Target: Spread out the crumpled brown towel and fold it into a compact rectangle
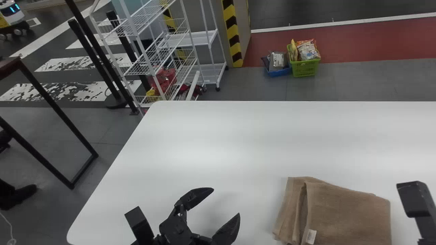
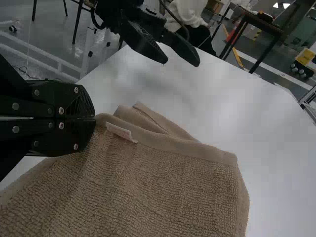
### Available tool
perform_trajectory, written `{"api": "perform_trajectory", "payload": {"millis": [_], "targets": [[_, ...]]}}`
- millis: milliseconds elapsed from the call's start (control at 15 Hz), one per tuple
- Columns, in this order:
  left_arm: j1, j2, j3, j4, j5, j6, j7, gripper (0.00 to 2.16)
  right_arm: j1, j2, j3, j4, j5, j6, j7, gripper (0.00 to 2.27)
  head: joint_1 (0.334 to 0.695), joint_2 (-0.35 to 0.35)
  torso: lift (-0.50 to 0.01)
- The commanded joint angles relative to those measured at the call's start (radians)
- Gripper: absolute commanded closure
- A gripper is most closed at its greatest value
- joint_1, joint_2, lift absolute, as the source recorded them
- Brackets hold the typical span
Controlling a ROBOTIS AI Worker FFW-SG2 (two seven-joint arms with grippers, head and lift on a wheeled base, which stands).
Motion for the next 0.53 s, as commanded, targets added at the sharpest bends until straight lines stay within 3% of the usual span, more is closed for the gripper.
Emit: {"api": "perform_trajectory", "payload": {"millis": [0,467], "targets": [[-0.003,-0.003,0.000,0.008,-0.002,0.000,0.000,0.04,0.001,0.002,-0.025,0.002,0.006,0.002,0.000,1.93,0.695,0.333,-0.127],[-0.010,-0.003,-0.012,0.020,-0.013,0.000,0.002,0.04,-0.009,0.002,-0.174,0.000,0.045,0.002,0.022,1.93,0.695,0.238,-0.127]]}}
